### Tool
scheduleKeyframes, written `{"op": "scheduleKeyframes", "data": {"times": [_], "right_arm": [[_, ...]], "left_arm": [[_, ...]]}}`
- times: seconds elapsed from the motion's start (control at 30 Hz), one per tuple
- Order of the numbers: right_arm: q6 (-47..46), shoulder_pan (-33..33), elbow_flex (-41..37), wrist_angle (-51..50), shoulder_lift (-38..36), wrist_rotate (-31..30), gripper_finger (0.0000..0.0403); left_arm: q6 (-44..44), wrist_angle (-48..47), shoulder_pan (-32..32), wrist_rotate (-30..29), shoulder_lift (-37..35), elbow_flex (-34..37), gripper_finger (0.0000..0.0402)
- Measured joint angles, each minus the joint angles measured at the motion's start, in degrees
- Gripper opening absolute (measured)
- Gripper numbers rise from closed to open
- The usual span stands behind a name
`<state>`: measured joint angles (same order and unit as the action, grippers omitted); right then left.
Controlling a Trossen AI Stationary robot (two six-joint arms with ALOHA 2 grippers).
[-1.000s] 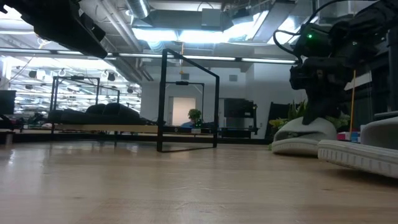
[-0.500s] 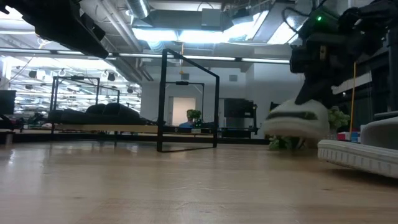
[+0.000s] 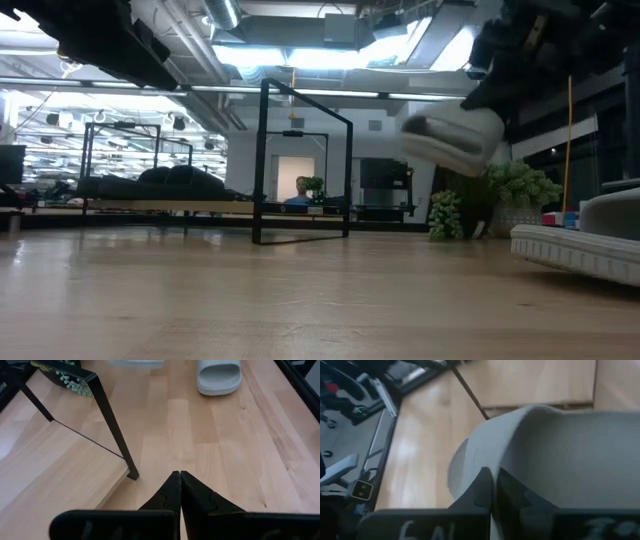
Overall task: Pick and place slides into the shelf
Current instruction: Put the top gray slipper on the shelf
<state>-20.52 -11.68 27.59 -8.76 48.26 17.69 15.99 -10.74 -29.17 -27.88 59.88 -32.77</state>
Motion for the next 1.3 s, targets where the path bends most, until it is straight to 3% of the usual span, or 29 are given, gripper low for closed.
{"op": "scheduleKeyframes", "data": {"times": [0.4, 0.57, 0.7, 0.87, 1.07, 1.3], "right_arm": [[2.91, 0.31, 0.25, 10.11, -4.12, -0.04, 0.0012], [5.30, 0.31, 5.22, 9.65, -1.84, -0.04, 0.0012], [9.82, 0.31, 12.03, 8.33, 3.04, -0.77, 0.0012], [15.08, -0.22, 22.12, 3.05, 11.74, -6.88, 0.0012], [17.79, -1.77, 34.10, 3.26, 22.20, -6.21, 0.0012], [17.11, -3.81, 48.22, 1.73, 35.35, -1.12, 0.0012]], "left_arm": [[-2.17, 0.04, 0.00, -5.42, -0.14, 0.02, 0.0000], [-2.65, 0.04, 0.02, -10.38, -3.97, 0.07, 0.0000], [-2.86, 0.22, 0.02, -11.02, -8.46, 0.07, 0.0000], [-4.45, 0.13, 0.02, -15.86, -13.21, 0.07, 0.0000], [-8.05, -0.07, 0.02, -18.31, -17.85, 0.07, 0.0000], [-12.18, -0.20, 0.02, -19.67, -21.25, 0.07, 0.0000]]}}
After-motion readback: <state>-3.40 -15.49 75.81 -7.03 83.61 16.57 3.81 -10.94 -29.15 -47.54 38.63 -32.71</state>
